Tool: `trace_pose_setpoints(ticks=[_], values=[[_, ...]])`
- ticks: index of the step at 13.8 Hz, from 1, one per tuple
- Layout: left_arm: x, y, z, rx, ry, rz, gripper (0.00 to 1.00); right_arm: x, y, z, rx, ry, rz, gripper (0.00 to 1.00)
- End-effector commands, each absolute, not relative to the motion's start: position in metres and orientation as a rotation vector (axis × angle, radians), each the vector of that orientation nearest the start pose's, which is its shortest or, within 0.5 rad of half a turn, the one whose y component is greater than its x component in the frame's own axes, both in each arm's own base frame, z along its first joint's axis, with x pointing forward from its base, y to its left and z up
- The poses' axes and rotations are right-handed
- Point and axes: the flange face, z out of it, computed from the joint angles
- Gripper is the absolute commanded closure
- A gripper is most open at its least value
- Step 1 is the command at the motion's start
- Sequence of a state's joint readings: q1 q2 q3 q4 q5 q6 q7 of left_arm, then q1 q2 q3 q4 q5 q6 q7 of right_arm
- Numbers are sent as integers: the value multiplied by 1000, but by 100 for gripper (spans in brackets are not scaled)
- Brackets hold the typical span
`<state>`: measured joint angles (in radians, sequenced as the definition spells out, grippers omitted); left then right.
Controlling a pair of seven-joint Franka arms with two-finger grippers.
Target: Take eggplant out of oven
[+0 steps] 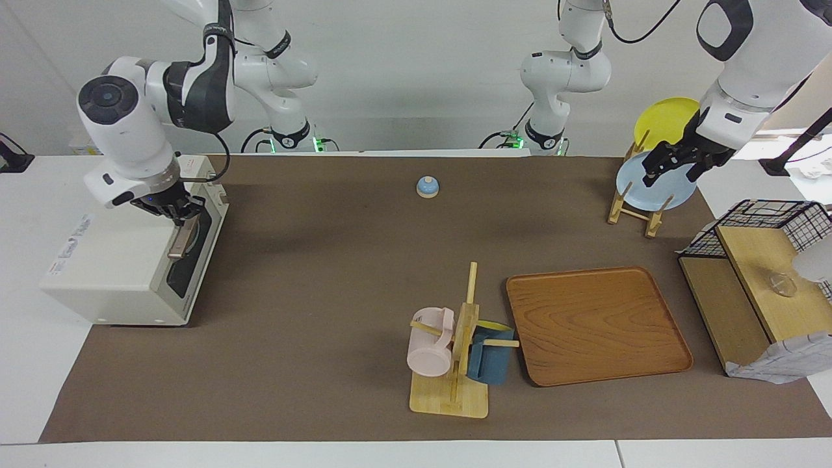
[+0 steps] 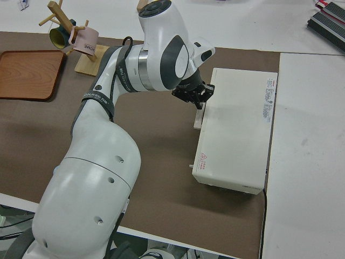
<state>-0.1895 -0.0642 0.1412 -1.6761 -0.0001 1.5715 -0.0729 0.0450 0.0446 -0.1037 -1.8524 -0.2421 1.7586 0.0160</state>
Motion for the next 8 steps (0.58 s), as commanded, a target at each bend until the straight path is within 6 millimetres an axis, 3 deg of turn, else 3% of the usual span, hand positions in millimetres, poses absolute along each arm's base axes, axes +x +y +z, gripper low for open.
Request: trace_pose_setpoints(ticks=[1,8], values=[[529,-21,613,-3131,-44,75,0,563,-54,476,-3389,20,212,100],[529,-21,612,-3129,-44,77,0,559,-61,462,-3410,-26,287,100]])
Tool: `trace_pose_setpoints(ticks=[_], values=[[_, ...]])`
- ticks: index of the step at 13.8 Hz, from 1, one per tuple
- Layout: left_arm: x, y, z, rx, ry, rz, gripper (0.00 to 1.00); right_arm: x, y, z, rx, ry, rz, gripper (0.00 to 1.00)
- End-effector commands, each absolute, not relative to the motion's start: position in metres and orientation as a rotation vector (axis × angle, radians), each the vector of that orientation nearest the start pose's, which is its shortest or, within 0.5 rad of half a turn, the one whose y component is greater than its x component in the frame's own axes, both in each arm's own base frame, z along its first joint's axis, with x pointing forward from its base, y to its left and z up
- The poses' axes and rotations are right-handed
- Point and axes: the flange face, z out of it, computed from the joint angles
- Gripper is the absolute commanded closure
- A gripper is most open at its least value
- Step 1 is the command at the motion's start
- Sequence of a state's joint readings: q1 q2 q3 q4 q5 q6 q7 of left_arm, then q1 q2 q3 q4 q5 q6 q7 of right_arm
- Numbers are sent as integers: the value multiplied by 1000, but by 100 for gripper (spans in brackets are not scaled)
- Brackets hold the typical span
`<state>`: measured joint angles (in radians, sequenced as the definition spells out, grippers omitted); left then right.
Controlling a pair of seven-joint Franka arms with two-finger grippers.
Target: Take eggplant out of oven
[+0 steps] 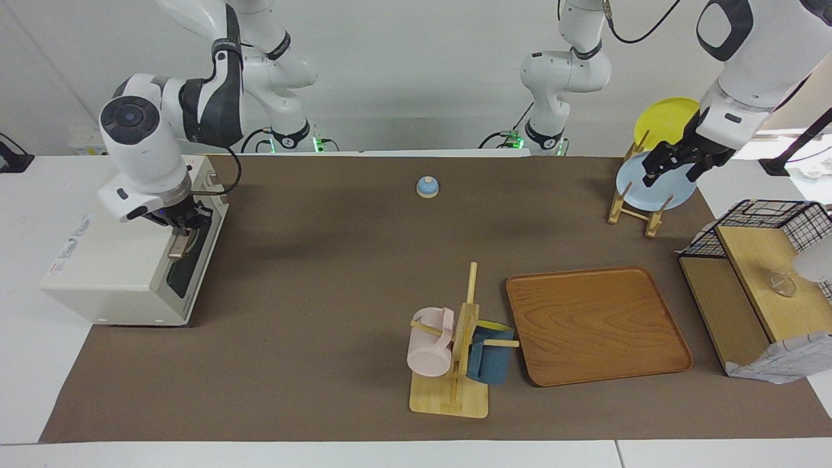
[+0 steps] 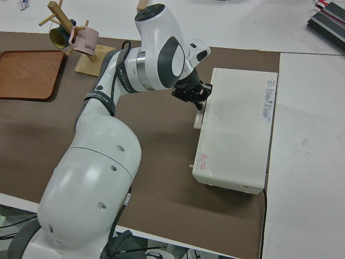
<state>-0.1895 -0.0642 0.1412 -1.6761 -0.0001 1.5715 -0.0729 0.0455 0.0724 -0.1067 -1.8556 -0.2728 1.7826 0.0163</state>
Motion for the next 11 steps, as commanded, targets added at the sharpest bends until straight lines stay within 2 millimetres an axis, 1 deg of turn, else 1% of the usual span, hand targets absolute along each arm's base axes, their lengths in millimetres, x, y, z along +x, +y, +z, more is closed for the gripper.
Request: trace_pose_setpoints(ticks=[1,3,4,6,7,9,11], values=[[529,-21,613,-3131,-44,75,0,560,-58,453,-3404,-27,277,100],[529,-21,613,-3130,-47,75,0,569,-48,435,-3397,-52,208,100],[529,-21,613,-3131,-44,75,0,574,-44,421,-3385,-32,199,100],[529,-21,612,-3130,-44,77,0,589,-9,388,-3318,1,155,100],[529,-21,613,-3131,-44,75,0,593,4,372,-3312,22,155,100],[529,-21,612,-3131,-44,75,0,600,37,349,-3314,-3,119,100],[529,-20,612,-3131,-47,75,0,600,47,341,-3305,40,121,100]])
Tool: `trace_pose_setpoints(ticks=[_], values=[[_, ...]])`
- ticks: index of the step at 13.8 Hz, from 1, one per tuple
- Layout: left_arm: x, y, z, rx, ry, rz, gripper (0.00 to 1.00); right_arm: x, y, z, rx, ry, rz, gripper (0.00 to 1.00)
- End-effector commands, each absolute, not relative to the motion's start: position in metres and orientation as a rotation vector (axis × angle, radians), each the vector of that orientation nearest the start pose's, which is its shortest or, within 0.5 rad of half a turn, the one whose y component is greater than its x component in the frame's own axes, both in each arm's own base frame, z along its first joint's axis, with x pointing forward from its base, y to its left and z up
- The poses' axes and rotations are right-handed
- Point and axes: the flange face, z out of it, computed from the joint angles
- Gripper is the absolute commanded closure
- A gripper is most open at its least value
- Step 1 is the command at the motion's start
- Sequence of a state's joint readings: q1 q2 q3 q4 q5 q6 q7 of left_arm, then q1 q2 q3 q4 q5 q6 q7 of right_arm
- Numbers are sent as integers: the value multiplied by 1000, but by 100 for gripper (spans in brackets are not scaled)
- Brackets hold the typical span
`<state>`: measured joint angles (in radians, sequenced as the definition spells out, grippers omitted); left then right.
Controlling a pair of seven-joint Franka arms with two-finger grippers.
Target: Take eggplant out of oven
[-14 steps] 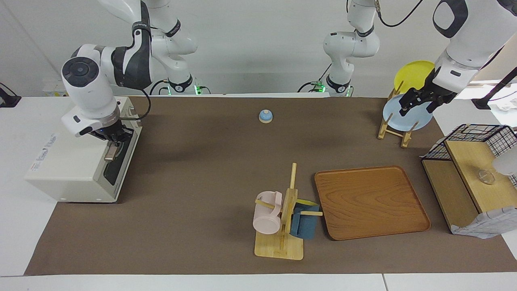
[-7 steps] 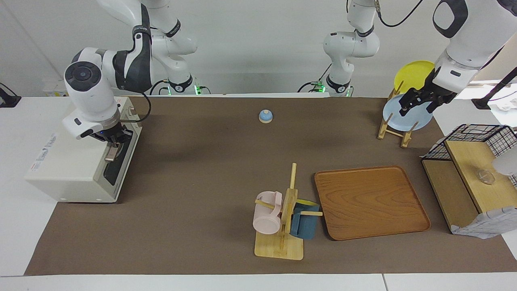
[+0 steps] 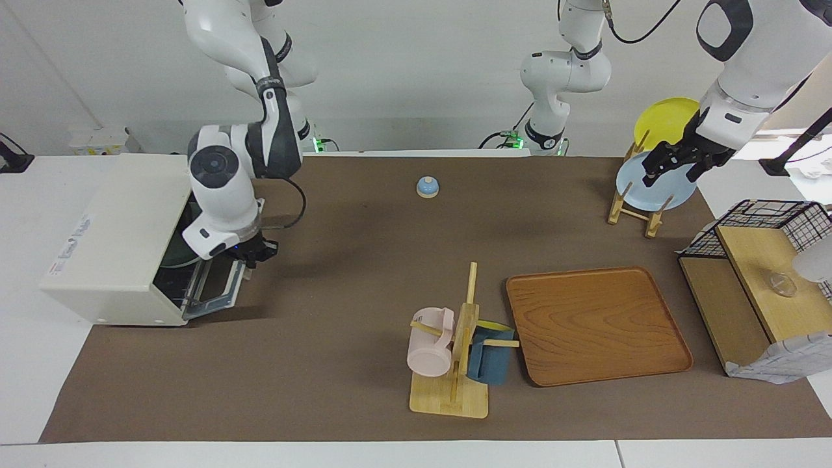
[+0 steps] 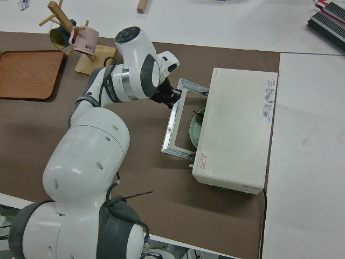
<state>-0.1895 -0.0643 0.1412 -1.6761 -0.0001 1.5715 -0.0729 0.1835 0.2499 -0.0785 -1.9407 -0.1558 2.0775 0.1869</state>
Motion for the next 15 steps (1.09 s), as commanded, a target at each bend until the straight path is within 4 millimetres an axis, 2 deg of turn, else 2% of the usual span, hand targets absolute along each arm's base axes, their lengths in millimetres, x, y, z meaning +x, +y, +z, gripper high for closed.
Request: trace_pose_setpoints(ticks=[1,2,4,5,7,8,9,10,12,15], values=[[528,-21,612,-3129,-44,79,0,597,55,338,-3263,68,133,100],[529,-21,613,-3129,-47,72,0,599,70,339,-3200,105,105,100],[529,-21,613,-3129,-44,72,0,600,117,346,-3119,144,78,98],[529,-21,613,-3131,-44,75,0,604,125,361,-3118,136,76,89],[529,-21,613,-3129,-44,75,0,595,109,401,-3130,162,181,56],[529,-20,613,-3129,-47,75,0,586,93,411,-3155,175,235,44],[529,-21,613,-3129,-47,75,0,574,77,416,-3195,192,323,24],[529,-21,613,-3129,-47,75,0,565,67,412,-3233,198,399,25],[529,-21,612,-3130,-44,77,0,547,33,397,-3295,206,470,30],[529,-20,613,-3129,-47,75,0,536,19,383,-3343,123,460,31]])
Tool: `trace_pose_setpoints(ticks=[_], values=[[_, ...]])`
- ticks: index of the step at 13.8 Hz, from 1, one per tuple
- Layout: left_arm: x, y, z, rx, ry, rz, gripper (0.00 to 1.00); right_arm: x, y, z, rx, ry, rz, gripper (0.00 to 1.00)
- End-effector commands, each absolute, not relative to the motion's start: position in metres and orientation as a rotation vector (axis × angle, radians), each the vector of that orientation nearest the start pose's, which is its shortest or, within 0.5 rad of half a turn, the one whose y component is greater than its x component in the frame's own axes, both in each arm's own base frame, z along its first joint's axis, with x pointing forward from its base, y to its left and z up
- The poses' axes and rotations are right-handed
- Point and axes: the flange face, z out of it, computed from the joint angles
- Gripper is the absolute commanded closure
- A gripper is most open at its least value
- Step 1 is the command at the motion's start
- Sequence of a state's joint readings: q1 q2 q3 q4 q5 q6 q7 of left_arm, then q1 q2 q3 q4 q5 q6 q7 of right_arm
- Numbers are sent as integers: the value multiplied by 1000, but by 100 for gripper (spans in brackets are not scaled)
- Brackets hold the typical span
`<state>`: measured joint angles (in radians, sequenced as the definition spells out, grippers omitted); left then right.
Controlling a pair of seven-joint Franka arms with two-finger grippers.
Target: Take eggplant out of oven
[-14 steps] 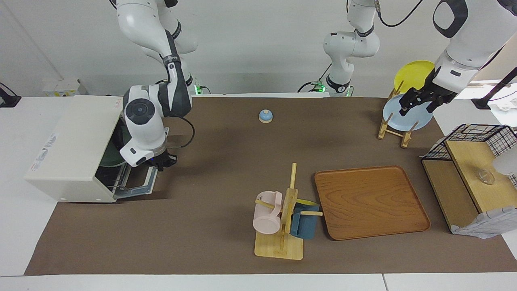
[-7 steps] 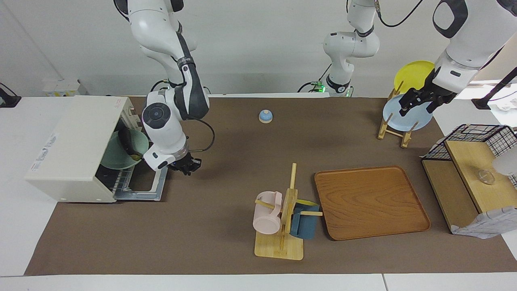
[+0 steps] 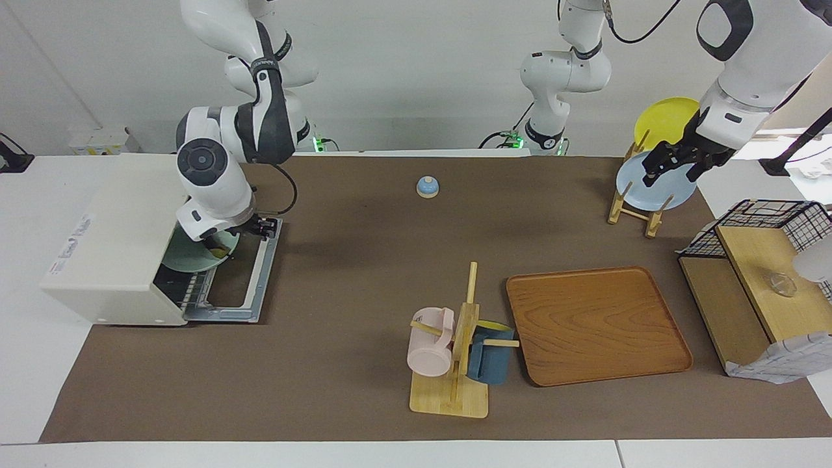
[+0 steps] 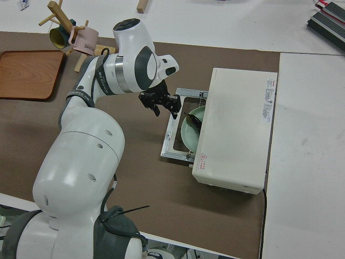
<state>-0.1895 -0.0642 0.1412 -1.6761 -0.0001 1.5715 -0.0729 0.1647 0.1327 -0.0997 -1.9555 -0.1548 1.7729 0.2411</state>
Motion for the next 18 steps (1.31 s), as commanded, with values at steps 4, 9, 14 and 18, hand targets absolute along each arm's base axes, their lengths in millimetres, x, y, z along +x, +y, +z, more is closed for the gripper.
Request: trace_pose_setpoints(ticks=[4,9,14,18], values=[[529,-21,613,-3129,-44,75,0,522,2,364,-3364,52,447,43],[529,-21,613,-3129,-44,72,0,527,9,370,-3420,-59,404,100],[529,-21,613,-3131,-44,75,0,549,197,431,-3467,83,372,100],[529,-20,612,-3130,-47,77,0,581,397,407,-3333,395,278,100]])
